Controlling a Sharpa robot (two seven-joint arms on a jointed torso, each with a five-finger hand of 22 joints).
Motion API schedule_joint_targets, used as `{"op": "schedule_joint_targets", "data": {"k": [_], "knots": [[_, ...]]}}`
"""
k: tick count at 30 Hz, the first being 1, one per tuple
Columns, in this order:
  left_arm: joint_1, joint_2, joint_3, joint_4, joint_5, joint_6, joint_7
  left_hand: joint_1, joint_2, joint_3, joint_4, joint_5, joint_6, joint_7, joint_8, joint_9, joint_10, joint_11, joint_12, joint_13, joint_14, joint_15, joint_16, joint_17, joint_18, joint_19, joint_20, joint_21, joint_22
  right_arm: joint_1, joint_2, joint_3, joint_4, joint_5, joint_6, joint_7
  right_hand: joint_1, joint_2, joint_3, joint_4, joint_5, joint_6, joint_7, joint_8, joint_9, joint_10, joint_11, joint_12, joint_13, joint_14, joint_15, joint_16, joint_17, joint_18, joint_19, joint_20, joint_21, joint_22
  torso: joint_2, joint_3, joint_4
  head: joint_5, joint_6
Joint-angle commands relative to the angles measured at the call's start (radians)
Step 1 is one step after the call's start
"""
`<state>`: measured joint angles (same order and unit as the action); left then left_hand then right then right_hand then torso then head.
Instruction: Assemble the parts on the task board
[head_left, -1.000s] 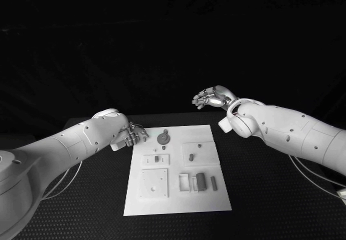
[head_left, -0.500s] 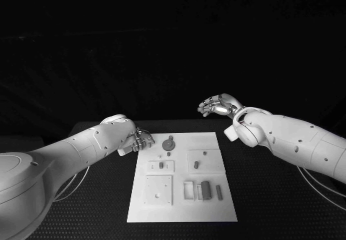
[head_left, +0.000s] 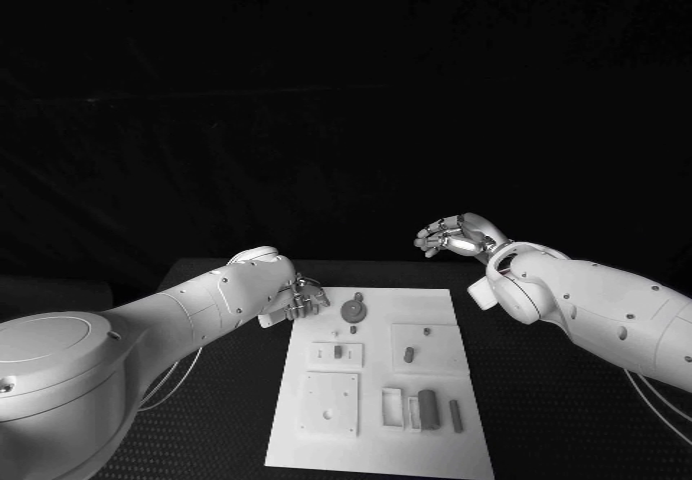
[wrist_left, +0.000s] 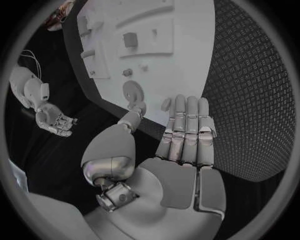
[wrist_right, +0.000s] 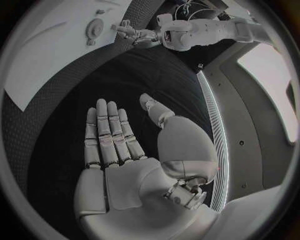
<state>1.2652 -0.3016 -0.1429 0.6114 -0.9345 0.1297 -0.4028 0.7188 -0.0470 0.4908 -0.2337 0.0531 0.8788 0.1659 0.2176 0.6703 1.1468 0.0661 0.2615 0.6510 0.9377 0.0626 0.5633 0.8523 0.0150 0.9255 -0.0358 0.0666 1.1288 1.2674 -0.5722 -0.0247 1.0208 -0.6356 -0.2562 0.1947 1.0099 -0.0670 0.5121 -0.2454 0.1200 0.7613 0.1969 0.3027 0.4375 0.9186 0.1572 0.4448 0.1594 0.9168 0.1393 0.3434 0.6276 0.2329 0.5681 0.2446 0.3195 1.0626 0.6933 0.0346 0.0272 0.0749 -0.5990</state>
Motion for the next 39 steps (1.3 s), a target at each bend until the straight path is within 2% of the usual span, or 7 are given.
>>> {"op": "schedule_joint_targets", "data": {"k": [1, 12, 15, 20, 27, 34, 39], "knots": [[-0.001, 0.005, 0.0, -0.005, -0.001, 0.016, 0.012, 0.012, 0.013, 0.009, -0.007, 0.001, 0.021, -0.005, 0.011, -0.003, 0.0, -0.002, 0.003, -0.005, -0.005, 0.0, 0.008, -0.004, -0.007, -0.004, 0.001, 0.002, -0.001, 0.0, 0.0, 0.001, 0.002, 0.001, 0.006, 0.008, 0.001, -0.003, -0.004, 0.005, 0.002, -0.006, 0.017, 0.004, -0.002, 0.001, 0.003, -0.006, -0.001, -0.007, 0.001, -0.004, 0.002, -0.009, -0.005, 0.0, -0.006, 0.002, 0.0, 0.0001, 0.0003, 0.018, 0.0], [-0.012, 0.016, 0.0, -0.015, -0.016, 0.012, 0.011, 0.043, 0.047, 0.02, -0.028, 0.002, 0.052, -0.017, 0.024, -0.016, 0.003, -0.005, 0.011, -0.017, -0.004, -0.001, 0.016, -0.013, -0.008, 0.0, -0.001, 0.003, -0.002, 0.0, 0.001, 0.001, 0.006, 0.001, 0.006, 0.008, 0.002, -0.002, -0.004, 0.005, 0.002, -0.006, 0.017, 0.004, -0.002, 0.002, 0.003, -0.007, -0.002, -0.006, 0.001, -0.004, 0.002, -0.009, -0.004, 0.0, -0.007, 0.003, 0.002, 0.0001, -0.0007, 0.033, -0.008], [-0.014, 0.018, 0.0, -0.019, -0.027, 0.011, 0.012, 0.059, 0.036, 0.05, -0.013, -0.001, 0.068, -0.023, 0.033, -0.022, 0.013, -0.011, 0.018, -0.023, 0.004, -0.005, 0.023, -0.019, -0.009, 0.01, -0.004, 0.005, -0.003, 0.0, -0.001, 0.001, 0.008, 0.0, 0.006, 0.008, 0.002, -0.002, -0.004, 0.005, 0.002, -0.006, 0.017, 0.004, -0.002, 0.002, 0.003, -0.007, -0.002, -0.006, 0.001, -0.005, 0.002, -0.009, -0.004, 0.0, -0.007, 0.003, 0.001, -0.0002, -0.0003, 0.034, -0.01], [-0.015, 0.018, 0.0, -0.025, -0.027, 0.0, 0.013, 0.068, 0.045, 0.06, -0.011, -0.001, 0.079, -0.028, 0.04, -0.023, 0.02, -0.015, 0.022, -0.027, 0.008, -0.008, 0.028, -0.022, -0.009, 0.015, -0.006, 0.005, -0.002, 0.001, -0.002, 0.001, 0.01, 0.0, 0.005, 0.008, 0.003, -0.002, -0.004, 0.005, 0.002, -0.006, 0.017, 0.004, -0.002, 0.002, 0.003, -0.007, -0.002, -0.006, 0.001, -0.005, 0.003, -0.009, -0.004, 0.0, -0.007, 0.003, 0.001, -0.0004, 0.0013, 0.036, -0.014], [-0.017, 0.021, 0.0, -0.034, -0.026, -0.01, 0.016, 0.064, 0.044, 0.058, -0.009, -0.002, 0.079, -0.028, 0.041, -0.024, 0.02, -0.014, 0.022, -0.029, 0.008, -0.008, 0.028, -0.024, -0.011, 0.015, -0.006, 0.005, -0.002, 0.001, -0.003, 0.001, 0.012, 0.0, 0.004, 0.008, 0.004, -0.002, -0.004, 0.005, 0.002, -0.006, 0.017, 0.004, -0.002, 0.002, 0.003, -0.007, -0.002, -0.006, 0.001, -0.005, 0.003, -0.009, -0.004, 0.0, -0.008, 0.004, 0.002, -0.0002, 0.0, 0.034, -0.015], [-0.018, 0.025, 0.0, -0.038, -0.025, -0.032, 0.007, 0.05, 0.029, 0.051, 0.0, -0.002, 0.077, -0.027, 0.041, -0.027, 0.019, -0.014, 0.023, -0.034, 0.007, -0.007, 0.03, -0.028, -0.012, 0.016, -0.007, 0.004, -0.003, 0.002, -0.003, 0.001, 0.014, 0.0, 0.006, 0.007, 0.004, -0.003, -0.004, 0.005, 0.002, -0.006, 0.017, 0.004, -0.003, 0.002, 0.003, -0.007, -0.003, -0.006, 0.001, -0.005, 0.003, -0.009, -0.004, 0.0, -0.008, 0.004, 0.002, 0.0001, -0.0001, 0.032, -0.016], [-0.018, 0.024, 0.0, -0.042, -0.018, -0.038, 0.009, 0.035, 0.014, 0.046, 0.014, -0.002, 0.074, -0.026, 0.041, -0.03, 0.018, -0.013, 0.023, -0.039, 0.006, -0.007, 0.031, -0.032, -0.012, 0.015, -0.008, 0.002, -0.004, 0.002, -0.002, 0.001, 0.014, 0.0, 0.004, 0.007, 0.005, -0.003, -0.004, 0.005, 0.002, -0.005, 0.016, 0.005, -0.003, 0.002, 0.003, -0.007, -0.003, -0.006, 0.001, -0.006, 0.004, -0.009, -0.004, 0.0, -0.008, 0.005, 0.002, 0.0006, 0.0013, 0.032, -0.021]]}}
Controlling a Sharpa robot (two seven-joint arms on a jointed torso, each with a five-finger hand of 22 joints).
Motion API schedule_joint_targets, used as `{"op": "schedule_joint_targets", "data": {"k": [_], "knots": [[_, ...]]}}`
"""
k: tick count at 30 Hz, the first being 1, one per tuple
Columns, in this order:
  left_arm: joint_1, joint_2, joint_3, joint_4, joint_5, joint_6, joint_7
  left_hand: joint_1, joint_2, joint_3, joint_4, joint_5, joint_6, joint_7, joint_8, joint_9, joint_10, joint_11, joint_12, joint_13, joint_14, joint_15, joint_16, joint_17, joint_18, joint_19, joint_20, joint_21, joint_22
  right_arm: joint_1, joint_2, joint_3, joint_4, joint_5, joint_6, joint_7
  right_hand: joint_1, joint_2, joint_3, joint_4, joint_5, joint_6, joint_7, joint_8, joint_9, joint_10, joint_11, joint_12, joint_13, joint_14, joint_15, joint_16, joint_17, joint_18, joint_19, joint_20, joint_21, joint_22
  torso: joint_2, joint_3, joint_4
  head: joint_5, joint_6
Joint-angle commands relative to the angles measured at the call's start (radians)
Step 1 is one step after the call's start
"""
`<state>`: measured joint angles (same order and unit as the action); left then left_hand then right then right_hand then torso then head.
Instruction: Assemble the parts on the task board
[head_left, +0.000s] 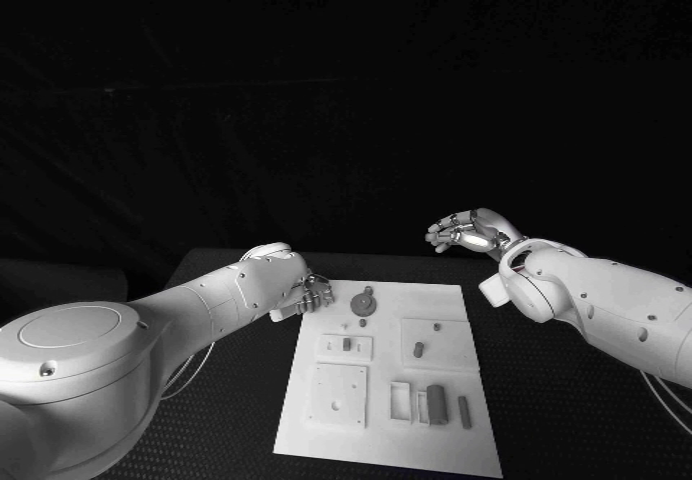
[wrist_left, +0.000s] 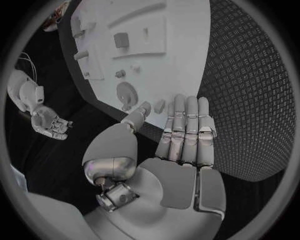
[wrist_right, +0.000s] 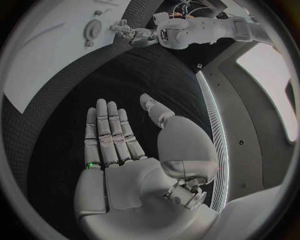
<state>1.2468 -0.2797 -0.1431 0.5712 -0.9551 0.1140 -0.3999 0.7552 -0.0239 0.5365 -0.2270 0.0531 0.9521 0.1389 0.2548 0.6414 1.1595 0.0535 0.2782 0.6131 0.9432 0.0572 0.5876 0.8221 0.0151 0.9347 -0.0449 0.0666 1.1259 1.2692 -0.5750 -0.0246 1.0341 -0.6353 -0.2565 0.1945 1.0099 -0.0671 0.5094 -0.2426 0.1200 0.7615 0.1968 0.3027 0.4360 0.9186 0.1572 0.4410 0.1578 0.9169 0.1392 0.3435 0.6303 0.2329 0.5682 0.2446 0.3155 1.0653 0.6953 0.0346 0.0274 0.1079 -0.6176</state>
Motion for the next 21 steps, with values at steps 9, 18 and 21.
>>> {"op": "schedule_joint_targets", "data": {"k": [9, 18, 21], "knots": [[0.0, -0.001, 0.001, -0.003, 0.008, -0.036, 0.009, -0.001, -0.012, 0.001, 0.009, -0.002, 0.001, 0.0, 0.005, -0.002, 0.005, -0.001, 0.007, -0.003, 0.0, -0.002, 0.007, -0.003, -0.012, 0.006, 0.001, 0.002, -0.001, 0.001, 0.002, 0.001, 0.001, 0.0, 0.004, 0.007, 0.005, -0.003, -0.001, 0.002, 0.002, -0.005, 0.016, 0.005, -0.001, 0.002, 0.003, -0.004, -0.002, -0.006, 0.001, -0.006, 0.001, -0.009, -0.004, 0.0, -0.005, 0.002, 0.0, 0.0006, -0.0001, 0.0, -0.005], [0.0, 0.003, 0.001, -0.013, 0.027, -0.022, 0.022, 0.022, 0.016, 0.013, -0.001, -0.003, 0.002, 0.0, 0.008, -0.004, 0.006, -0.001, 0.009, -0.008, 0.0, -0.003, 0.011, -0.007, -0.012, 0.006, 0.001, 0.003, -0.001, 0.001, 0.003, 0.001, 0.0, 0.0, 0.005, 0.007, 0.005, -0.003, -0.001, 0.002, 0.002, -0.005, 0.016, 0.006, -0.002, 0.003, 0.003, -0.004, -0.002, -0.006, 0.001, -0.007, 0.002, -0.009, -0.004, 0.0, -0.005, 0.003, -0.001, 0.0002, 0.0003, -0.001, -0.008], [0.0, 0.004, 0.001, -0.015, 0.036, -0.017, 0.027, 0.029, 0.019, 0.013, -0.008, -0.003, 0.002, -0.001, 0.01, -0.004, 0.007, -0.001, 0.01, -0.01, 0.0, -0.003, 0.012, -0.008, -0.012, 0.006, 0.001, 0.003, 0.0, 0.001, 0.003, 0.001, 0.001, 0.0, 0.005, 0.006, 0.005, -0.003, -0.001, 0.002, 0.002, -0.005, 0.017, 0.006, -0.002, 0.003, 0.003, -0.004, -0.002, -0.006, 0.001, -0.007, 0.002, -0.009, -0.004, 0.0, -0.005, 0.003, -0.001, -0.0002, 0.001, -0.002, -0.007]]}}
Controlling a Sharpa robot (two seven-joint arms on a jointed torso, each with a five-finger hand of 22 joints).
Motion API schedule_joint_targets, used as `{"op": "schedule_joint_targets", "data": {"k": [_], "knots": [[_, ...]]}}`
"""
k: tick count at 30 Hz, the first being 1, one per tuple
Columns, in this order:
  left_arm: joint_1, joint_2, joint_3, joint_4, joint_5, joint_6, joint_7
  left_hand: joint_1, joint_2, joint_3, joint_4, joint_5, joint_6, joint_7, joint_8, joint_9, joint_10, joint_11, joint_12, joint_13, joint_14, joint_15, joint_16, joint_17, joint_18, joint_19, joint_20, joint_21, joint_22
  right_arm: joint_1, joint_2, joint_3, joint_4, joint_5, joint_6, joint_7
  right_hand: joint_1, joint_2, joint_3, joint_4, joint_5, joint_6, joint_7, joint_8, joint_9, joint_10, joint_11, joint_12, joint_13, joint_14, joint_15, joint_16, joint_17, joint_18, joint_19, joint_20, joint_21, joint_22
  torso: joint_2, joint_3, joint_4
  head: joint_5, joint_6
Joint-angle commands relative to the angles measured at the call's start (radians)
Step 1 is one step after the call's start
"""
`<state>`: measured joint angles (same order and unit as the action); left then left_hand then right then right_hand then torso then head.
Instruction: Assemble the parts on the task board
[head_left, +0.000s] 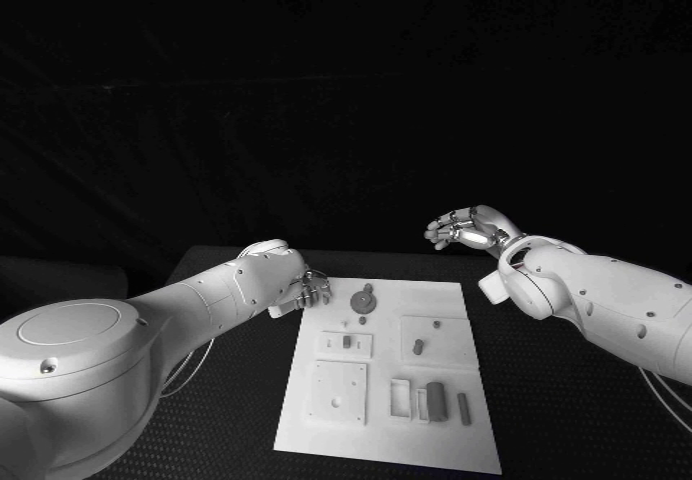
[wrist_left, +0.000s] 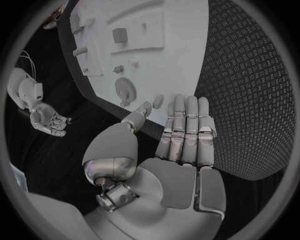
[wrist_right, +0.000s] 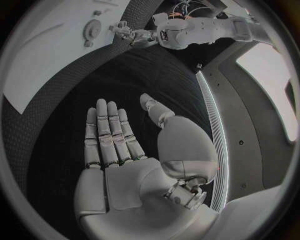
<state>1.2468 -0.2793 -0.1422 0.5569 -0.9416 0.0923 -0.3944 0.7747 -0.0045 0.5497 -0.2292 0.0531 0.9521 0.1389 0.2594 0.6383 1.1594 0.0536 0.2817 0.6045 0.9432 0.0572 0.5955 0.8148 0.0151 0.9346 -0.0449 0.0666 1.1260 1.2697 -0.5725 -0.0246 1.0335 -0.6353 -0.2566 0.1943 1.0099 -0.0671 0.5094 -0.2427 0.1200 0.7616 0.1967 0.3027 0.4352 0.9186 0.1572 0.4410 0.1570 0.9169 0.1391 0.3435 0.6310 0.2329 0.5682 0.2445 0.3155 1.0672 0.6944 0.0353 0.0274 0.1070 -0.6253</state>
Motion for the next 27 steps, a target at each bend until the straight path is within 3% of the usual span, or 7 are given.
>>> {"op": "schedule_joint_targets", "data": {"k": [1, 27], "knots": [[0.0, 0.004, 0.001, 0.0, 0.023, 0.008, 0.023, 0.011, 0.001, 0.0, -0.008, -0.003, 0.002, -0.001, 0.005, -0.001, 0.007, -0.001, 0.007, -0.002, 0.0, -0.003, 0.005, -0.001, -0.013, 0.006, 0.001, 0.003, 0.0, 0.001, 0.001, 0.001, 0.002, 0.0, 0.006, 0.007, 0.005, -0.003, -0.001, 0.002, 0.002, -0.005, 0.017, 0.006, -0.001, 0.003, 0.003, -0.004, -0.002, -0.006, 0.002, -0.007, 0.001, -0.009, -0.004, 0.0, -0.005, 0.001, 0.0, -0.001, 0.001, -0.001, 0.0], [0.0, 0.016, 0.0, -0.01, 0.037, 0.021, 0.051, 0.042, 0.042, 0.005, -0.028, -0.003, 0.01, -0.004, 0.015, -0.004, 0.016, -0.005, 0.013, -0.011, 0.005, -0.006, 0.013, -0.008, -0.013, 0.013, -0.002, 0.004, 0.0, 0.002, 0.004, 0.001, 0.0, -0.002, 0.003, 0.006, 0.007, -0.004, -0.002, 0.001, 0.002, -0.005, 0.017, 0.006, -0.002, 0.003, 0.003, -0.005, -0.003, -0.007, 0.002, -0.009, 0.002, -0.01, -0.005, 0.0, -0.007, 0.003, 0.001, -0.0003, -0.0002, -0.016, -0.004]]}}
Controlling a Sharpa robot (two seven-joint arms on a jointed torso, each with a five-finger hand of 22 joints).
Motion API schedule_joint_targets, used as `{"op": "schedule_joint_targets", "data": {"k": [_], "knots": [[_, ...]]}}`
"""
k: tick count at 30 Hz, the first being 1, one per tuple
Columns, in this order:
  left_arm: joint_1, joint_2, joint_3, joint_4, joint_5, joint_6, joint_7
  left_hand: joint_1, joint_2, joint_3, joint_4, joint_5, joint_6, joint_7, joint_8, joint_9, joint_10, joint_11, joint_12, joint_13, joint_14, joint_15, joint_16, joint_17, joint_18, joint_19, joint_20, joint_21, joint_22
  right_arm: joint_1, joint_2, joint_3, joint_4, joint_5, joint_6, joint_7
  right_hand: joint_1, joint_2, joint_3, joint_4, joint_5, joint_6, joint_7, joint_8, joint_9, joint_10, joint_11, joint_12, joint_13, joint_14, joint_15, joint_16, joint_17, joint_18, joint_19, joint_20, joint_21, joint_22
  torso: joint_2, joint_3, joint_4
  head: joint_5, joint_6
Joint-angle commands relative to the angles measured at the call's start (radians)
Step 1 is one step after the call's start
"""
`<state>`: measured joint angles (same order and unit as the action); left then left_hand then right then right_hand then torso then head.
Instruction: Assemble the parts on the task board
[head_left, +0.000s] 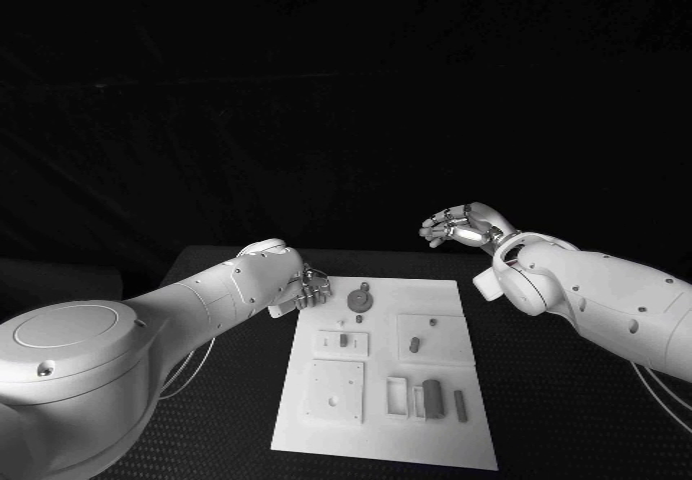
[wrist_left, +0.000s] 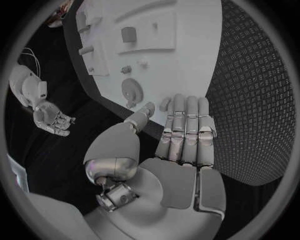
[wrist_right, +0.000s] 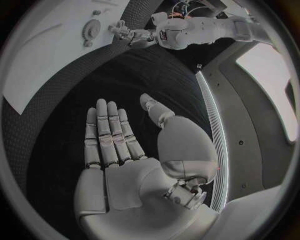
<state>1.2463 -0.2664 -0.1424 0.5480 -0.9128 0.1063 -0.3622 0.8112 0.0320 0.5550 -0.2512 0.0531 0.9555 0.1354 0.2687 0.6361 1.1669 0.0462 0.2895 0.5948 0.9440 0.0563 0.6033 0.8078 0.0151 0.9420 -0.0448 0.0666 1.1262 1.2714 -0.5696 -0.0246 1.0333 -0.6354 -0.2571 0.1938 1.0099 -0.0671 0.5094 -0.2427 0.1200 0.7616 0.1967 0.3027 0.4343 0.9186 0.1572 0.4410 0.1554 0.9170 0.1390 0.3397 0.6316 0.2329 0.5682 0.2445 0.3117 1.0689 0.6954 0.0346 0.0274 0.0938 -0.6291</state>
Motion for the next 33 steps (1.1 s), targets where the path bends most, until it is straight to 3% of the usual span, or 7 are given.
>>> {"op": "schedule_joint_targets", "data": {"k": [1, 9, 28, 33], "knots": [[0.0, 0.003, 0.0, -0.001, 0.008, 0.007, 0.019, 0.006, 0.007, 0.0, -0.007, -0.003, 0.007, -0.001, 0.006, -0.001, 0.008, 0.002, 0.006, -0.002, 0.004, -0.005, 0.006, -0.002, -0.013, 0.006, -0.002, 0.004, 0.0, 0.0, 0.001, 0.001, 0.0, -0.002, 0.004, 0.006, 0.007, -0.004, -0.002, 0.001, 0.002, -0.005, 0.017, 0.006, -0.001, 0.003, 0.003, -0.005, -0.001, -0.008, 0.002, -0.006, 0.002, -0.01, -0.006, 0.0, -0.004, 0.001, 0.0, 0.0003, -0.0002, -0.002, 0.0], [0.0, 0.002, 0.001, -0.005, 0.004, 0.02, 0.017, 0.067, 0.052, 0.031, -0.028, 0.001, 0.036, -0.014, 0.023, -0.002, 0.036, -0.009, 0.013, -0.011, 0.022, -0.013, 0.019, -0.008, -0.013, 0.024, -0.009, 0.008, 0.004, 0.0, -0.001, 0.001, -0.001, -0.002, 0.004, 0.006, 0.007, -0.004, -0.002, 0.002, 0.002, -0.005, 0.017, 0.006, -0.001, 0.004, 0.003, -0.005, -0.002, -0.008, 0.002, -0.006, 0.002, -0.01, -0.006, 0.0, -0.004, 0.002, -0.001, 0.0001, 0.0016, -0.005, -0.004], [0.0, -0.004, 0.001, -0.008, 0.014, 0.019, 0.023, 0.105, 0.061, 0.07, -0.025, 0.001, 0.063, -0.028, 0.039, 0.002, 0.07, -0.019, 0.015, -0.018, 0.046, -0.024, 0.034, -0.014, -0.014, 0.048, -0.02, 0.011, 0.01, 0.0, -0.001, 0.001, -0.002, -0.002, 0.005, 0.007, 0.006, -0.004, -0.003, 0.003, 0.002, -0.005, 0.017, 0.006, -0.002, 0.004, 0.003, -0.005, -0.002, -0.008, 0.003, -0.007, 0.003, -0.01, -0.006, 0.0, -0.005, 0.003, 0.0, 0.0002, 0.0006, -0.005, -0.008], [0.0, -0.005, 0.001, -0.01, 0.029, 0.01, 0.03, 0.113, 0.064, 0.083, -0.03, 0.035, 0.061, -0.027, 0.039, 0.001, 0.071, -0.018, 0.01, -0.022, 0.045, -0.024, 0.035, -0.019, -0.015, 0.048, -0.019, 0.007, 0.011, 0.0, -0.002, 0.001, -0.001, -0.002, 0.005, 0.007, 0.006, -0.004, -0.003, 0.003, 0.002, -0.005, 0.017, 0.006, -0.002, 0.004, 0.003, -0.005, -0.003, -0.008, 0.003, -0.007, 0.003, -0.01, -0.006, 0.0, -0.005, 0.003, 0.0, 0.0002, 0.0007, -0.005, -0.009]]}}
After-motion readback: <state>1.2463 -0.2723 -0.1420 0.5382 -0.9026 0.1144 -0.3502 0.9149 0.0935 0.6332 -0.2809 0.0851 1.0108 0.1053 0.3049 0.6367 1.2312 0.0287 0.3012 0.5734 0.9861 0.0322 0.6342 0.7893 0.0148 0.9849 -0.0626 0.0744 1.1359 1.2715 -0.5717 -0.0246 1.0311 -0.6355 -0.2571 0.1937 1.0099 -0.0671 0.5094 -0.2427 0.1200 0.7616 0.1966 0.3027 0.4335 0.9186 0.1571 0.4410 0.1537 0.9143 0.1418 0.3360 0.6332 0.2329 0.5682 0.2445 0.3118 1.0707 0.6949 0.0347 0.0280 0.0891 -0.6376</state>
